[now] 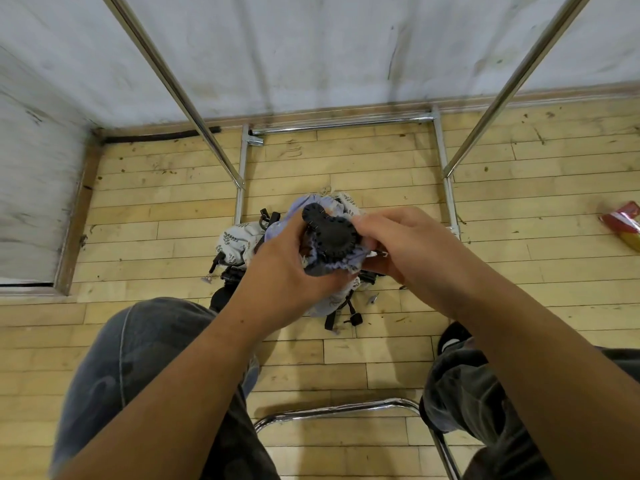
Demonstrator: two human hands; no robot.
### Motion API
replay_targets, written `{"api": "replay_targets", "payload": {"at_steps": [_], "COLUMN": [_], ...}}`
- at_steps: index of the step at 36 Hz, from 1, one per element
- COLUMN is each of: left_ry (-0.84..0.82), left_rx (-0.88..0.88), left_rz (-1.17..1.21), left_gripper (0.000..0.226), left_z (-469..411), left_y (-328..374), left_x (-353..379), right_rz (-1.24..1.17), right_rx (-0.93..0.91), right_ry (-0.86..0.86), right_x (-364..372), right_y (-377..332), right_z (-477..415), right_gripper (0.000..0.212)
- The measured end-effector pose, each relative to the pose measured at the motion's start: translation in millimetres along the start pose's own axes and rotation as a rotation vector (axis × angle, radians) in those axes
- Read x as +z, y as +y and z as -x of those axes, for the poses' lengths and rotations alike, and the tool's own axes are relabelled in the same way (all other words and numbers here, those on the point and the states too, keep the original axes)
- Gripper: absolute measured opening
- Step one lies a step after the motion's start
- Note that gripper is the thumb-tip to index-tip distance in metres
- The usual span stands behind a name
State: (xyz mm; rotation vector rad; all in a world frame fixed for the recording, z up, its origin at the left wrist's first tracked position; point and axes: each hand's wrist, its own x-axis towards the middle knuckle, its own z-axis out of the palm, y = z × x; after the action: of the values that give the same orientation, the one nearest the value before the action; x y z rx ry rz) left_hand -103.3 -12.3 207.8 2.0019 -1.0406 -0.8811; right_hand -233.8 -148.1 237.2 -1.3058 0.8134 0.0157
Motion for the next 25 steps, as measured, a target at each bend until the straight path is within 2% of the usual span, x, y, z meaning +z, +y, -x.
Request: {"api": "replay_targets", "payload": {"at_steps": [5, 9, 12, 16, 19, 25], "left_ry": [-0.018, -0.045, -0.082, -0.071, -0.070, -0.068], "left_rx": [-0.006, -0.011, 0.017, -0.004, -0.018, -0.016], "left_rz": [0.017, 0.047, 0.092, 0.187, 0.143, 0.066], "left_gripper": [0.070, 0.076, 0.066, 0.053, 0.040, 0.037], "left_z": [-2.3, -1.2, 1.5, 1.2, -1.1, -2.8], "left_y": [-3.3, -0.7, -0.6, -1.1, -1.9, -4.8], "left_x": [-2.0, -1.8, -2.0, -3.0, -2.3, -5.3], "right_rz": [0.272, 0.251, 0.217, 0.218, 0.209, 0.291], "right_rx": [-0.121, -0.197, -0.218, -0.233, -0.250, -0.324], "right_ry": [0.084, 0.107, 0.092, 0.099, 0.108, 0.151], "right_x": [-2.3, -2.2, -3.6, -3.9, -4.4, -3.4], "right_y": [-4.0, -2.7, 1.3, 1.7, 3.5, 5.4], "right_z": [6.1, 7.1, 5.1, 4.8, 4.1, 2.4], "right_gripper": [0.044, 0.045, 0.049, 0.043, 0.038, 0.044]}}
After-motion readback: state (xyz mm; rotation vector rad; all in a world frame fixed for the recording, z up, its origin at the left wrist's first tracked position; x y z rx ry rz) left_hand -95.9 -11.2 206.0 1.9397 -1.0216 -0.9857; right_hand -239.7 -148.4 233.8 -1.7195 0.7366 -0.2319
